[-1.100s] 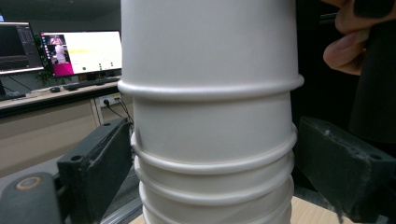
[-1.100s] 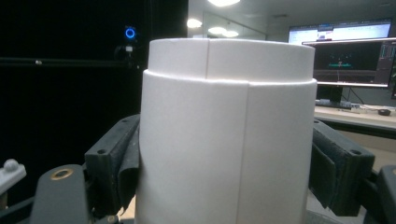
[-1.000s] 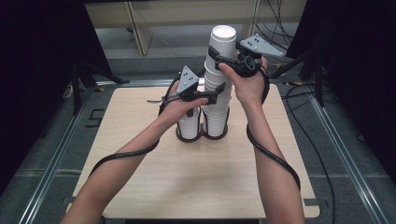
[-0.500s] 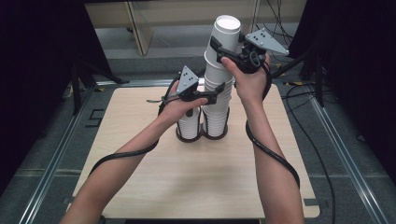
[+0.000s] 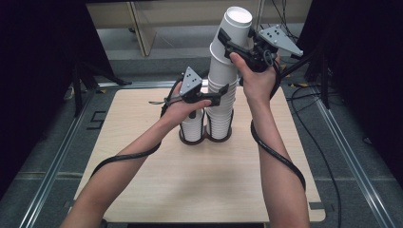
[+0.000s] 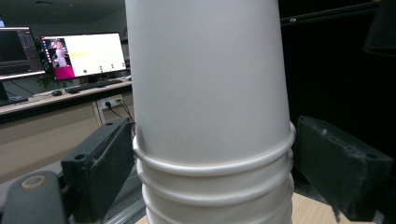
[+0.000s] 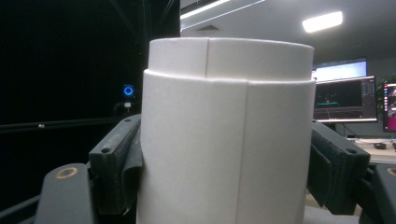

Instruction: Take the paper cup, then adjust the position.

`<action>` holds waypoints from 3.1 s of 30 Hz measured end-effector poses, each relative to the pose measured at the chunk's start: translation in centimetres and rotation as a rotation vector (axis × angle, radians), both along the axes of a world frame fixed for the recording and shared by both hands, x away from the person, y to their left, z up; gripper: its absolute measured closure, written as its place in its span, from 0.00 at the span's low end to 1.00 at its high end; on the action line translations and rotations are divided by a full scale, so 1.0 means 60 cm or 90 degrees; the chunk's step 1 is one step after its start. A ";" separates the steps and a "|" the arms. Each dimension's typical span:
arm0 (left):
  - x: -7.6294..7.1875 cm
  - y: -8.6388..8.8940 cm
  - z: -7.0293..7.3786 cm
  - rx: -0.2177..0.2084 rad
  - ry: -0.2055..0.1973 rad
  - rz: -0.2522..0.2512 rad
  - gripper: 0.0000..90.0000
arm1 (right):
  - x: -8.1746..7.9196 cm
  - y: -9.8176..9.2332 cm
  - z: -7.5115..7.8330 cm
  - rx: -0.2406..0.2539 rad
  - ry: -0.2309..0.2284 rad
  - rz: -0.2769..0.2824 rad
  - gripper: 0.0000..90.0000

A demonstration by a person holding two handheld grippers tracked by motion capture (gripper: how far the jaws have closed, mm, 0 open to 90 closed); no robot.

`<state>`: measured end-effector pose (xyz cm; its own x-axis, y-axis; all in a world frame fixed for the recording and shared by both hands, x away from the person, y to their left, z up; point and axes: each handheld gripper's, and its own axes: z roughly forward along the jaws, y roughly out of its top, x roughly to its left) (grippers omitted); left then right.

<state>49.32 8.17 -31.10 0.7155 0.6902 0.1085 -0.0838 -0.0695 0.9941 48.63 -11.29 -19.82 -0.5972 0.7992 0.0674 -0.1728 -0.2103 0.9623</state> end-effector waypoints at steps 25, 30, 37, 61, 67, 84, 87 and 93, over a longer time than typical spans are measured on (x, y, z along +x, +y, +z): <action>-0.002 -0.002 0.004 0.000 -0.005 0.000 0.14 | -0.038 -0.033 0.011 0.062 -0.031 -0.012 0.26; -0.003 -0.003 0.006 -0.001 -0.007 0.000 0.15 | -0.050 -0.046 0.009 0.072 -0.038 -0.014 0.26; -0.010 -0.002 0.004 0.004 -0.008 0.002 0.11 | -0.068 -0.058 0.002 0.068 -0.034 -0.014 0.26; -0.152 0.110 -0.047 0.023 0.006 -0.028 0.02 | -0.137 -0.090 -0.088 0.017 -0.009 -0.028 0.26; -0.197 0.135 -0.091 0.027 0.008 -0.038 0.02 | -0.161 -0.083 -0.149 0.011 0.018 -0.028 0.26; -0.259 0.157 -0.201 0.031 0.041 -0.016 0.02 | -0.202 -0.021 -0.303 -0.020 0.135 0.010 0.25; -0.259 0.151 -0.215 0.042 0.048 -0.014 0.01 | -0.197 -0.010 -0.328 -0.009 0.153 0.022 0.25; -0.247 0.117 -0.230 0.058 0.049 -0.027 0.01 | -0.189 -0.004 -0.354 0.028 0.206 0.020 0.25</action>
